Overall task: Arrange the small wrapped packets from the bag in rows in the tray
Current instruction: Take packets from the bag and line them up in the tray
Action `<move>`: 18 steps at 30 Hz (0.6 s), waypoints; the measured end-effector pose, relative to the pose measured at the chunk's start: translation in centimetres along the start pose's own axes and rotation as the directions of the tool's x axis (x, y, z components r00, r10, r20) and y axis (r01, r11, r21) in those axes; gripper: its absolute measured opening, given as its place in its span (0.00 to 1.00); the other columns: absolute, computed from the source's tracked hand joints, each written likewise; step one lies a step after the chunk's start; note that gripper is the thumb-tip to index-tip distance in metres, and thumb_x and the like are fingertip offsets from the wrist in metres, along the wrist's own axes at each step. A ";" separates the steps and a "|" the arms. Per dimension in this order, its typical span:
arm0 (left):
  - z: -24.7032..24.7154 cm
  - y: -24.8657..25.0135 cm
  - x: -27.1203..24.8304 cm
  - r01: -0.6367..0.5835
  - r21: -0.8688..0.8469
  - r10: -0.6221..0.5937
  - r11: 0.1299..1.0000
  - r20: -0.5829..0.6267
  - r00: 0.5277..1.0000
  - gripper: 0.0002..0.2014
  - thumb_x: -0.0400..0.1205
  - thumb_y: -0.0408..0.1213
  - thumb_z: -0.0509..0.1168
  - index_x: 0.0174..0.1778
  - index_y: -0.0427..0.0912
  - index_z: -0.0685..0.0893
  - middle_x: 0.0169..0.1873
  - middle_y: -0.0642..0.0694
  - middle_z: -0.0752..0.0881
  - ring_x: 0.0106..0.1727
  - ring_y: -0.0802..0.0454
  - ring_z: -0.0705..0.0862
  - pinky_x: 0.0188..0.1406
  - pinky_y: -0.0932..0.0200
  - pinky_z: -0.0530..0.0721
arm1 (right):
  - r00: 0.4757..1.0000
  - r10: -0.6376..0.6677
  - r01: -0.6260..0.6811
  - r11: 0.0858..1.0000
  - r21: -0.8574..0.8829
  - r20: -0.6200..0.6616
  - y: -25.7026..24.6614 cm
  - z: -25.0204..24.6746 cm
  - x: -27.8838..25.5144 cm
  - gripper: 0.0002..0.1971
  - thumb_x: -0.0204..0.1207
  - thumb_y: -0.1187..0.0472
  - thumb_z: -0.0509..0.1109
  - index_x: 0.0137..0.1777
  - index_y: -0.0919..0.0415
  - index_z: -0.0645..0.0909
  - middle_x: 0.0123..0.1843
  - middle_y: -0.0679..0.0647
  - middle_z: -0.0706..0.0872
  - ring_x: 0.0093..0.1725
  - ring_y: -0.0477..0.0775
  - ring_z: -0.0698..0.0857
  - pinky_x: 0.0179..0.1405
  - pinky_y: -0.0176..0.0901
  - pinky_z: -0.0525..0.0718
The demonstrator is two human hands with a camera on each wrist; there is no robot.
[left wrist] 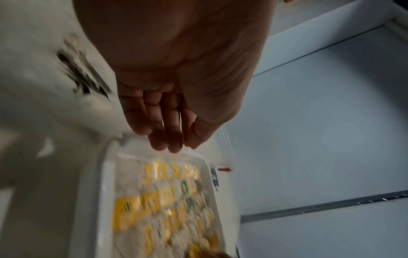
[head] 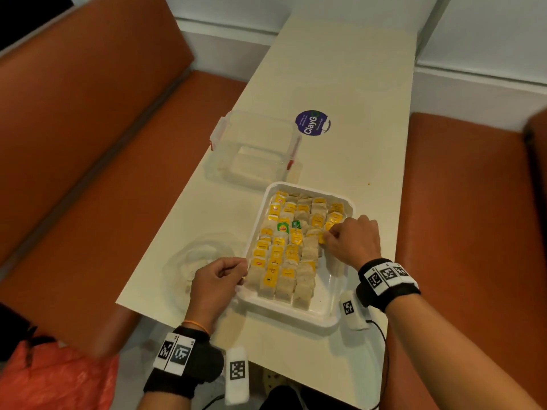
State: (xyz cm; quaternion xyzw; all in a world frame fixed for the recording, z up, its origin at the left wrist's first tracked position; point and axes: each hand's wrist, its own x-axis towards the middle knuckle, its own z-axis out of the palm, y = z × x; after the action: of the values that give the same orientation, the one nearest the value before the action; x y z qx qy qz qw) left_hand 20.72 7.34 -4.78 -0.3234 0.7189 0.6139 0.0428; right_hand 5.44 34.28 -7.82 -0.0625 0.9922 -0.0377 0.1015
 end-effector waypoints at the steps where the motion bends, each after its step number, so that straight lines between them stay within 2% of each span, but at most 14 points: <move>1: -1.0 -0.6 0.5 -0.002 0.038 0.004 0.999 -0.052 0.999 0.05 0.83 0.38 0.77 0.52 0.50 0.95 0.42 0.52 0.95 0.46 0.51 0.92 0.47 0.55 0.88 | 1.000 0.004 -0.004 1.000 -0.006 -0.009 -0.1 0.0 0.1 0.20 0.84 0.40 0.60 0.47 0.43 0.94 0.42 0.52 0.88 0.48 0.59 0.76 0.55 0.55 0.71; 4: -4.0 -2.3 1.9 0.001 0.283 0.053 0.959 -0.180 0.982 0.06 0.82 0.38 0.77 0.51 0.53 0.94 0.48 0.56 0.94 0.52 0.54 0.91 0.60 0.51 0.88 | 0.999 -0.003 0.000 0.998 -0.069 -0.043 -0.3 -0.1 0.2 0.20 0.84 0.39 0.60 0.49 0.41 0.94 0.44 0.54 0.87 0.50 0.61 0.79 0.53 0.54 0.72; 6: -5.4 -3.4 2.8 0.014 0.487 0.099 0.873 -0.204 0.974 0.09 0.81 0.36 0.76 0.56 0.52 0.92 0.55 0.51 0.92 0.56 0.49 0.89 0.64 0.48 0.87 | 0.997 0.004 -0.012 0.994 -0.112 -0.072 -0.2 0.1 0.2 0.20 0.85 0.40 0.60 0.48 0.41 0.94 0.44 0.53 0.87 0.50 0.61 0.80 0.52 0.54 0.72; 8: -6.2 -4.3 3.5 0.015 0.626 0.120 0.780 -0.173 0.977 0.14 0.80 0.36 0.77 0.61 0.50 0.91 0.61 0.47 0.88 0.59 0.46 0.88 0.66 0.47 0.85 | 0.996 0.022 -0.033 0.992 -0.122 -0.089 -0.3 0.3 0.2 0.19 0.85 0.41 0.60 0.49 0.42 0.93 0.44 0.52 0.88 0.50 0.61 0.80 0.51 0.53 0.71; 10: -6.5 -4.9 3.9 -0.010 0.680 0.113 0.733 -0.107 0.988 0.20 0.78 0.38 0.80 0.66 0.49 0.89 0.64 0.47 0.85 0.62 0.46 0.87 0.68 0.48 0.84 | 0.995 0.037 -0.049 0.992 -0.120 -0.096 -0.5 0.5 0.3 0.17 0.86 0.43 0.61 0.49 0.44 0.93 0.43 0.51 0.90 0.50 0.60 0.81 0.51 0.53 0.69; 13: -6.3 -5.5 4.2 -0.051 0.702 0.096 0.710 -0.024 0.995 0.28 0.75 0.43 0.83 0.72 0.49 0.86 0.66 0.48 0.82 0.67 0.48 0.85 0.70 0.52 0.81 | 0.994 0.069 -0.076 0.994 -0.077 -0.089 -0.6 0.5 0.4 0.16 0.86 0.46 0.62 0.48 0.47 0.91 0.40 0.50 0.91 0.49 0.60 0.80 0.51 0.53 0.68; 16: -5.8 -5.9 4.3 -0.070 0.725 0.134 0.685 -0.031 0.990 0.31 0.75 0.44 0.83 0.74 0.50 0.84 0.70 0.50 0.79 0.73 0.49 0.79 0.71 0.54 0.78 | 0.995 0.084 -0.087 0.995 -0.047 -0.054 -0.7 0.1 0.4 0.13 0.85 0.48 0.63 0.49 0.48 0.88 0.40 0.52 0.89 0.50 0.60 0.80 0.55 0.55 0.69; 18: -5.4 -6.1 4.5 -0.080 0.766 0.160 0.637 -0.030 0.987 0.32 0.77 0.46 0.81 0.77 0.50 0.81 0.75 0.48 0.76 0.77 0.47 0.74 0.73 0.51 0.77 | 0.996 0.089 -0.089 0.996 -0.008 0.002 -0.5 -0.3 0.3 0.09 0.84 0.51 0.64 0.50 0.48 0.85 0.41 0.53 0.89 0.51 0.61 0.83 0.59 0.55 0.70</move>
State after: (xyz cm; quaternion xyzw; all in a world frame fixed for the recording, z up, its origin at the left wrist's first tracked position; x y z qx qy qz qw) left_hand 22.14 0.33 -10.74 -0.2556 0.9313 0.2398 0.0997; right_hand 5.11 33.77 -7.57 -0.0188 0.9940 -0.0292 0.1042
